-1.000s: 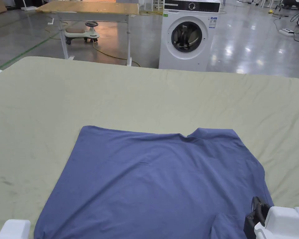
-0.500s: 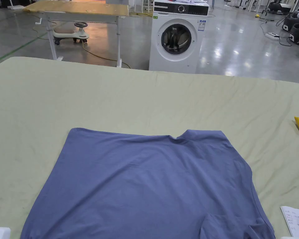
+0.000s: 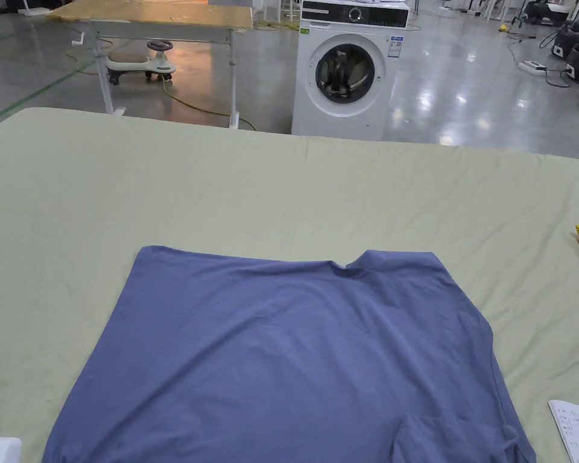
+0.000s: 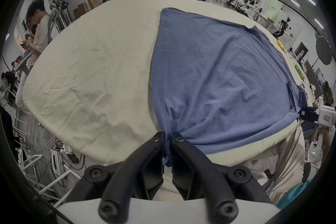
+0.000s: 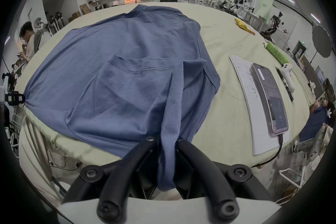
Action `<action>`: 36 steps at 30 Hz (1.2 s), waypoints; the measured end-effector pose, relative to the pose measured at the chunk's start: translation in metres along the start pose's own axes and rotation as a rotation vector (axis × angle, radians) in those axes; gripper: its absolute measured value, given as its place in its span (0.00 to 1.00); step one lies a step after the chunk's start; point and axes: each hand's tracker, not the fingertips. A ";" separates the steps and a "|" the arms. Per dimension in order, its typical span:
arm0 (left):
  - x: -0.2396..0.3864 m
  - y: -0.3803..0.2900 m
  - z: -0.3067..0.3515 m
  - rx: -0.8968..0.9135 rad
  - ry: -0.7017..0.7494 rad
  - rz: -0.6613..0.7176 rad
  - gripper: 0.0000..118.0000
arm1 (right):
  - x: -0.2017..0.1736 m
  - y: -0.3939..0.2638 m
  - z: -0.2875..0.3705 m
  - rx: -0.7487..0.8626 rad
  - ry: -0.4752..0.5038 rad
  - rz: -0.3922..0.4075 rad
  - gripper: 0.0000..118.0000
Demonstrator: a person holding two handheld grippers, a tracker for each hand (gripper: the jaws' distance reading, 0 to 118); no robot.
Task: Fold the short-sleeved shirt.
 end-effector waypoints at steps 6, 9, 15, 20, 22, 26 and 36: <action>-0.004 0.014 0.018 0.116 -0.026 0.037 0.03 | 0.004 0.013 0.019 0.061 0.014 -0.032 0.06; -0.002 0.030 0.024 0.192 -0.025 0.034 0.03 | 0.007 0.031 0.033 0.127 0.032 -0.054 0.06; 0.011 0.081 0.024 0.267 -0.019 -0.009 0.03 | 0.013 0.085 0.038 0.219 0.020 -0.038 0.06; 0.018 0.131 0.012 0.305 -0.008 -0.029 0.03 | 0.020 0.136 0.017 0.255 0.019 -0.052 0.06; 0.019 0.150 0.000 0.311 -0.008 -0.025 0.03 | 0.021 0.156 0.002 0.260 0.013 -0.050 0.06; 0.021 0.181 -0.030 0.293 -0.012 0.002 0.03 | 0.023 0.191 -0.037 0.238 0.006 -0.049 0.06; 0.025 0.211 -0.107 0.143 0.019 -0.017 0.03 | 0.027 0.212 -0.128 0.076 -0.008 -0.045 0.07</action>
